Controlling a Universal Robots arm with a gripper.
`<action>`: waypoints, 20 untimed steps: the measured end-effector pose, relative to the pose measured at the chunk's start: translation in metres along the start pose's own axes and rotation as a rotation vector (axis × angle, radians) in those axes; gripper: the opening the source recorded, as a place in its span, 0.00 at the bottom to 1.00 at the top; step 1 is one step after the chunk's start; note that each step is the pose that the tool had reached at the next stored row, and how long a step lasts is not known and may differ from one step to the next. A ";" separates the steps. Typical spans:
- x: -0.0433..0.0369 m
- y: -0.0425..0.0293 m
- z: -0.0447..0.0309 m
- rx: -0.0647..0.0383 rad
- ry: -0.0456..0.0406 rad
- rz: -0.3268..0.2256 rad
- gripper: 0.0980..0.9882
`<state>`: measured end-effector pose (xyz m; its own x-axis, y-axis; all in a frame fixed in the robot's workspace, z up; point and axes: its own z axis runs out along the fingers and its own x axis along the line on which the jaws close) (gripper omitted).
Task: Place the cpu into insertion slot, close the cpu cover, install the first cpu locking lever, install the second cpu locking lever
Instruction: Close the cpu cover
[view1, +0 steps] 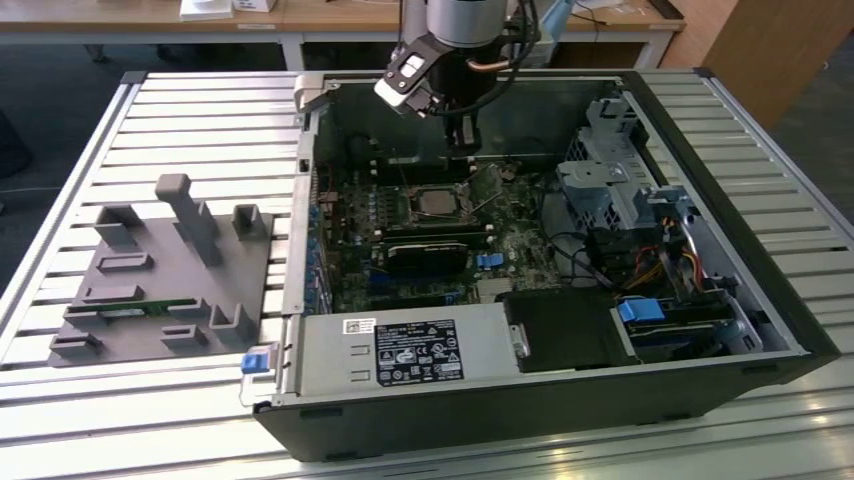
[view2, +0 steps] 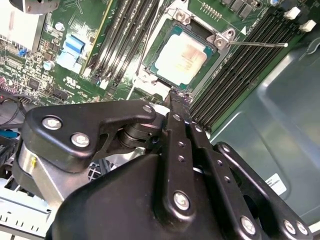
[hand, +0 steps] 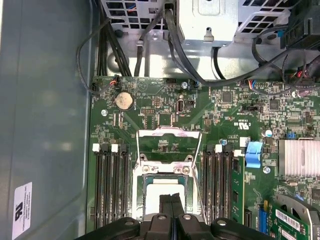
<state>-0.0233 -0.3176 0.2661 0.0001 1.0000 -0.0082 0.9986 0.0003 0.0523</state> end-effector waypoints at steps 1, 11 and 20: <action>0.0000 0.0003 0.0000 0.000 0.0000 0.000 0.01; 0.0000 0.0073 0.0004 0.000 0.0000 0.000 0.01; 0.0000 0.0111 0.0006 0.000 -0.0001 0.000 0.01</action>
<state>-0.0122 -0.3176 0.2662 0.0001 1.0000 -0.0082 0.9986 0.0003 0.0522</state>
